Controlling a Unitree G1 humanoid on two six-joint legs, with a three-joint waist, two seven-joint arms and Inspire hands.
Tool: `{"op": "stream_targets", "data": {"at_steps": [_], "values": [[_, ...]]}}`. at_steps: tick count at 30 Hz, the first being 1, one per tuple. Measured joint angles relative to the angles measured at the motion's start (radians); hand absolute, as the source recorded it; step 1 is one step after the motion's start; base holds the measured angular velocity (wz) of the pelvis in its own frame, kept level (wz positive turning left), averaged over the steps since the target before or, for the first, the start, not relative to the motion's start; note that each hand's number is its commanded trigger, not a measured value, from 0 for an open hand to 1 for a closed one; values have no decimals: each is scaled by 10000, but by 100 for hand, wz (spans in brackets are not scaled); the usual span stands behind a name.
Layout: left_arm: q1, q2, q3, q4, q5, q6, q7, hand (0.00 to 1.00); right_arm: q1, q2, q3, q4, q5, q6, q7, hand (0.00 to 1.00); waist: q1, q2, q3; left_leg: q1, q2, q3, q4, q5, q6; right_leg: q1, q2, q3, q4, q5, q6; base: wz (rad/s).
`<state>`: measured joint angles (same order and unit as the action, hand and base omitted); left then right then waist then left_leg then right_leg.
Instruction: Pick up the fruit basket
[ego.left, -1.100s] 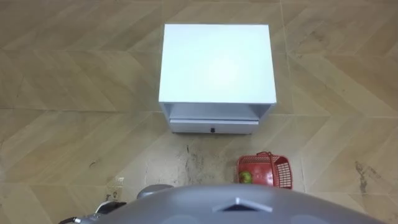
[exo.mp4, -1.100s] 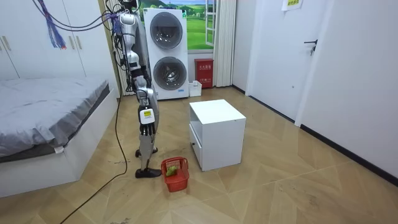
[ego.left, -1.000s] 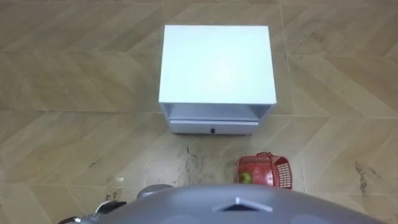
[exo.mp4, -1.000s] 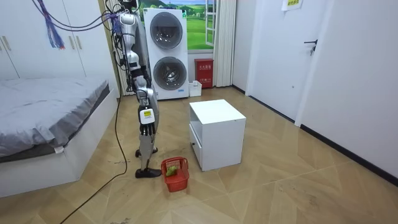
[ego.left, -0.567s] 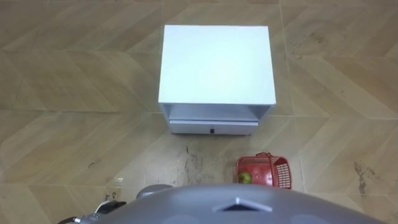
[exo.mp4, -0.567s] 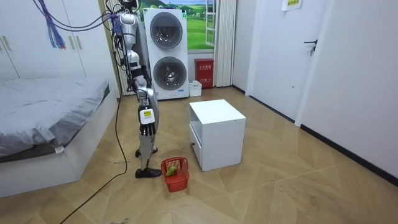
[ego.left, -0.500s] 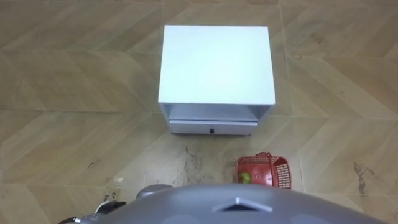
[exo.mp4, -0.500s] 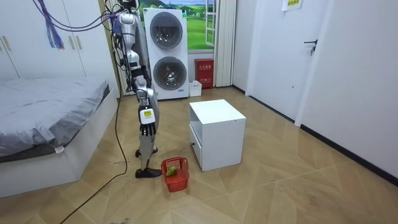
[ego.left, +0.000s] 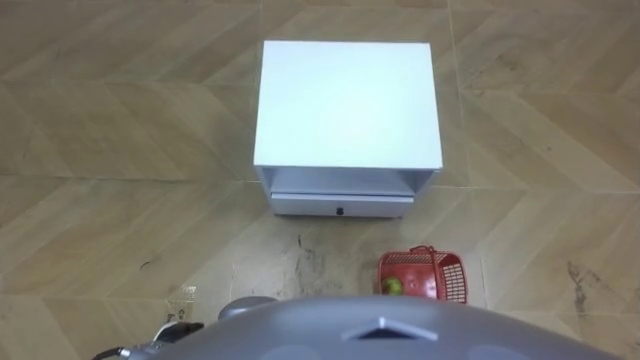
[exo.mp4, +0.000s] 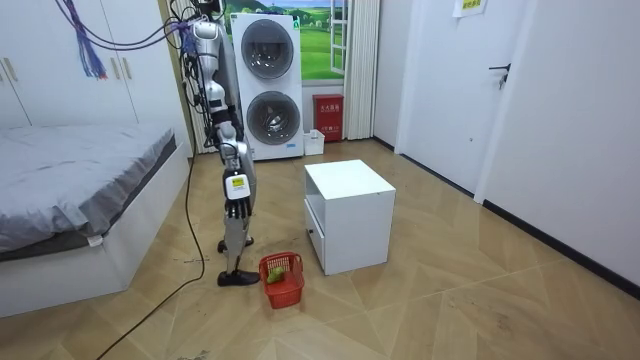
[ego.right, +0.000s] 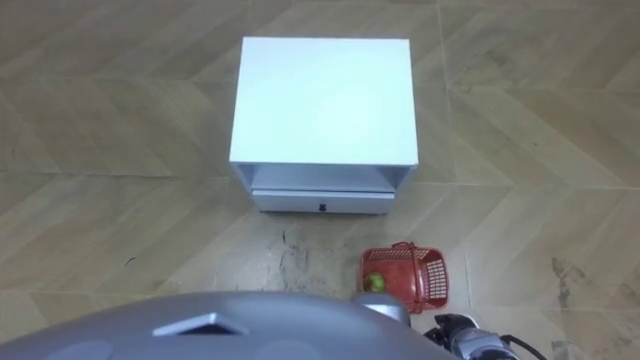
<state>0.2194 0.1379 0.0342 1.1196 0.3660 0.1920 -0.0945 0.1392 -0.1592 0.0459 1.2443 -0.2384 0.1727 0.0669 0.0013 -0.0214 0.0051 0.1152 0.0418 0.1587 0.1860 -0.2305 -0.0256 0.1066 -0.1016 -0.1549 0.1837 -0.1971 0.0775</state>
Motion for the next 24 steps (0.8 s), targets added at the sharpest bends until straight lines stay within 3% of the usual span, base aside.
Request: {"op": "stream_targets", "data": {"at_steps": [4,7,11,15,18,19,20,21,22,24], "values": [[39,-37,-9,-5,14,52,-1,0,1,25,-3,-5,-46,15,12,0,-6,-38,-15,-34,-29,0,39,-12,21,-55,-46,-15,106,-53,16,0],[31,-65,-3,-9,-1,50,-30,0,3,0,-62,-8,-72,32,-5,0,-126,-97,-27,-133,-193,43,333,-112,158,-247,-327,-135,734,-372,98,12],[-119,-65,-2,1,-5,-32,-55,0,-85,-30,-279,-67,-78,-12,-178,0,-172,0,-3,-423,-421,195,832,-406,421,-754,-715,-219,1659,-516,235,0],[-315,10,6,21,10,-238,-47,0,-195,-79,-321,-370,-144,-72,-357,0,-198,23,-3,-983,-564,362,1487,-667,726,-1421,-1045,-394,2366,-384,333,-13],[-391,68,94,135,-24,-510,-21,0,-388,-197,-285,-648,-101,-84,-384,0,-68,147,-19,-1387,-568,871,1666,-649,1010,-2034,-1250,-390,2556,-11,407,-47],[-511,144,89,201,-61,-647,27,0,-394,-228,-264,-895,-95,-81,-417,0,-20,136,42,-1563,-543,1179,1671,-664,1176,-2402,-1344,-419,3044,45,366,-23],[-546,175,250,165,-9,-706,37,0,-381,-274,-331,-1014,-61,-81,-427,0,-11,114,58,-1667,-543,1284,1710,-682,1305,-2776,-1436,-425,4529,-94,135,-11],[-503,180,333,131,-10,-733,45,0,-376,-304,-391,-1057,-36,-81,-433,0,11,97,46,-1671,-566,1285,1710,-675,1351,-2849,-1456,-427,5366,-91,72,-4],[-344,242,394,51,-48,-837,64,0,-388,-367,-405,-1295,104,-85,-531,0,98,62,23,-1681,-624,1314,1717,-668,1411,-2797,-1489,-401,6791,145,-226,-12],[-189,410,384,-9,-241,-904,86,0,-451,-392,-402,-1843,726,-317,-819,0,129,-168,22,-1751,-772,1386,1838,-672,1493,-2330,-1490,-414,7940,1057,-395,-13]]}}
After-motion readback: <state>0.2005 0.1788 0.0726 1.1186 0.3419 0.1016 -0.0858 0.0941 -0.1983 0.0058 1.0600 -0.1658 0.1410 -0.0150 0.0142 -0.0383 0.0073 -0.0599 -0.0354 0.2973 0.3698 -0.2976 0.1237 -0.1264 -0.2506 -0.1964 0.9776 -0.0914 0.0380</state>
